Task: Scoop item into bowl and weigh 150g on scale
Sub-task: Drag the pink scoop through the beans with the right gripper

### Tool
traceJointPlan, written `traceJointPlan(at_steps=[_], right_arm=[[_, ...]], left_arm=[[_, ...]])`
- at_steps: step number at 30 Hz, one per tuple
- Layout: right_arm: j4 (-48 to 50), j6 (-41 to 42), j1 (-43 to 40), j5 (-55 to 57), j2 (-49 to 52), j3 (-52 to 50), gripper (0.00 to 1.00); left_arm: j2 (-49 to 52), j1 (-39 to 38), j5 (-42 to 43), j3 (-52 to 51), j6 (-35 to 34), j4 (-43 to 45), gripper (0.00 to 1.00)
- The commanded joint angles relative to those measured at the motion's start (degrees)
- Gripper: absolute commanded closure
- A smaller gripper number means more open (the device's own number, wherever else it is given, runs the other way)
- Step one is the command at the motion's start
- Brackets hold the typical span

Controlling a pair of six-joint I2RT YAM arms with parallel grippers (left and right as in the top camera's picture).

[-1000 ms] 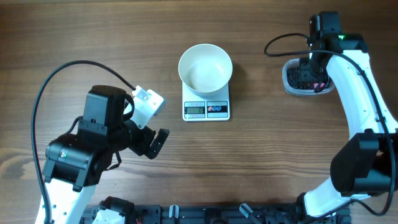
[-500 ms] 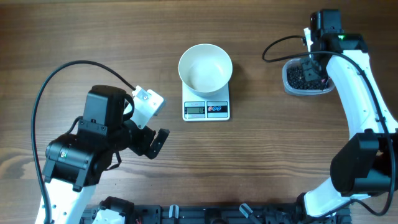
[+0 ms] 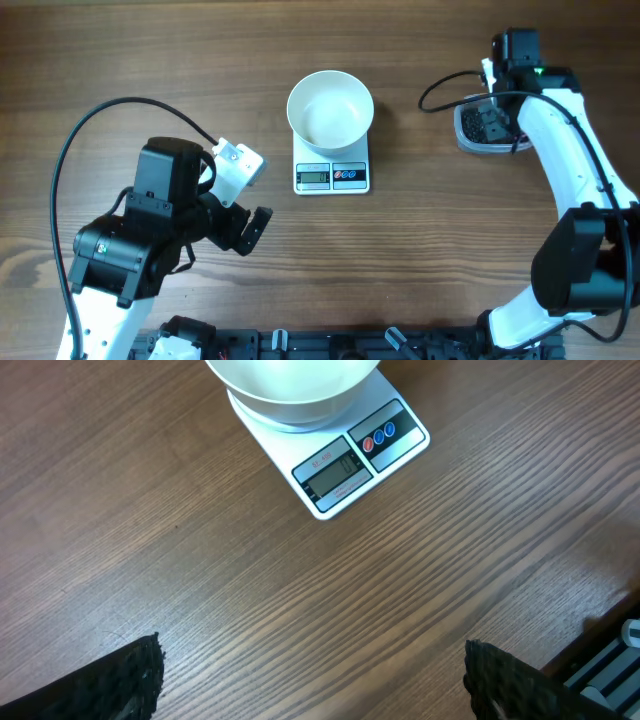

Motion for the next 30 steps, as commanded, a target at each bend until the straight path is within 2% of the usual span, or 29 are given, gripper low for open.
traceJointPlan(at_steps=[1,7,11,22,30], right_arm=[[-0.1,-0.5,-0.3,0.1,-0.2,-1.7,0.96],[-0.9,0.0,-0.3,-10.1,-0.2,-1.7,0.96],[-0.9,2.5,-0.6,-13.1,-0.2,-1.7,0.96],[-1.0,7.2,-7.2,-29.1,-0.2,-1.7,0.96],[-0.9,11.7,-10.3,-32.0,-0.2,-1.7,0.96]], left_arm=[[0.3,0.4,1.1,1.4,1.2,0.2,0.0],[0.3,0.4,1.1,1.4,1.2,0.2,0.0],[0.3,0.4,1.1,1.4,1.2,0.2,0.0],[0.3,0.4,1.1,1.4,1.2,0.2,0.0],[0.3,0.4,1.1,1.4,1.2,0.2,0.0]])
